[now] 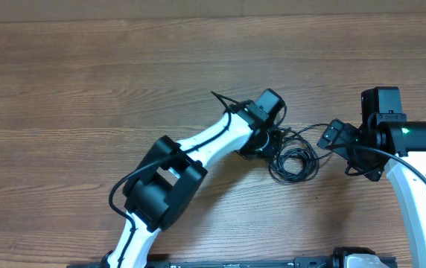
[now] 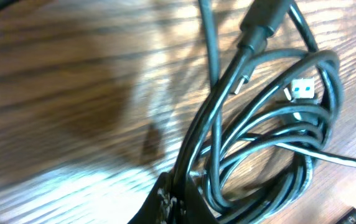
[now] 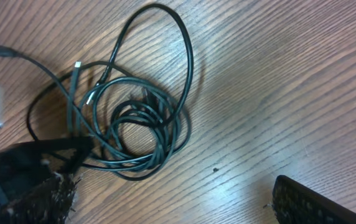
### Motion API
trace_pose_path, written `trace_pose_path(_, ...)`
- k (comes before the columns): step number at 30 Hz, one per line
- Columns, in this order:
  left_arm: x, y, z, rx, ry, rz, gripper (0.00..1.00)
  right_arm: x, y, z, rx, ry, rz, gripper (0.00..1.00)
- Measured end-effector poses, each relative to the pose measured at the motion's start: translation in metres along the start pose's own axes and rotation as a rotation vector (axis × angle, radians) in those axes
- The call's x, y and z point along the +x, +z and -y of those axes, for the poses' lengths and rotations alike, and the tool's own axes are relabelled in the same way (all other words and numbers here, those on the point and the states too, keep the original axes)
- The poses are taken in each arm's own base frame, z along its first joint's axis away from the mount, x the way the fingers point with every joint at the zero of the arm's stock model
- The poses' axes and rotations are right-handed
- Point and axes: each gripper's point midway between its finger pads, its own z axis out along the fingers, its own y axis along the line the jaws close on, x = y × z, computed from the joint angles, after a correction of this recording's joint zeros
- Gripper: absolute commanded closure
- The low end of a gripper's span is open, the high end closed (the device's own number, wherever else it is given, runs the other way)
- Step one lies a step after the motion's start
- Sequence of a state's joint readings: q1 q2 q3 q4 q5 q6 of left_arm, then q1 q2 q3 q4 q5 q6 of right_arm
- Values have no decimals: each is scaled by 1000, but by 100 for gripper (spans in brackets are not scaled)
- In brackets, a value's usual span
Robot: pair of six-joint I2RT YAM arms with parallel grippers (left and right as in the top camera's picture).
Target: Untangle cables
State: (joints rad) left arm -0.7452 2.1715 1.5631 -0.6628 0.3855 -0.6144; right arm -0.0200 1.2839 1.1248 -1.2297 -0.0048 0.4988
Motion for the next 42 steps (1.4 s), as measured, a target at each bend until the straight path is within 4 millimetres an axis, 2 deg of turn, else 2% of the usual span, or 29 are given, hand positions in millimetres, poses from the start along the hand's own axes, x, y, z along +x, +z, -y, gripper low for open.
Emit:
trace_pose_path(4,-20,-36,2,68,16,40,96,-1,0,-11,-57,-40,-3,0)
trace_pose_path(6,-32,-67,13,125,40,94,96,-1,-1,-23,-120,-84,-9,0)
trace_pose_path(9,-44,-127,38,206,96,209,96,2,-4,-40,-198,-143,-17,0)
trace_pose_path(13,-37,-191,74,292,187,319,96,9,-6,-62,-269,-221,-18,0)
trace_pose_path(17,-24,-230,95,351,243,376,96,13,-6,-81,-315,-286,-13,0)
trace_pose_path(20,-20,-241,99,368,257,391,96,18,-4,-95,-343,-329,-17,0)
trace_pose_path(23,-18,-243,101,375,261,389,96,19,-1,-106,-364,-347,-16,0)
trace_pose_path(29,-15,-243,103,392,266,375,96,15,6,-112,-370,-324,-21,0)
trace_pose_path(33,-16,-248,102,395,279,385,96,12,17,-108,-331,-309,-31,0)
trace_pose_path(37,-17,-266,97,397,282,421,96,8,34,-97,-242,-271,-42,0)
trace_pose_path(42,-12,-278,72,342,252,421,96,1,51,-79,-116,-186,-38,0)
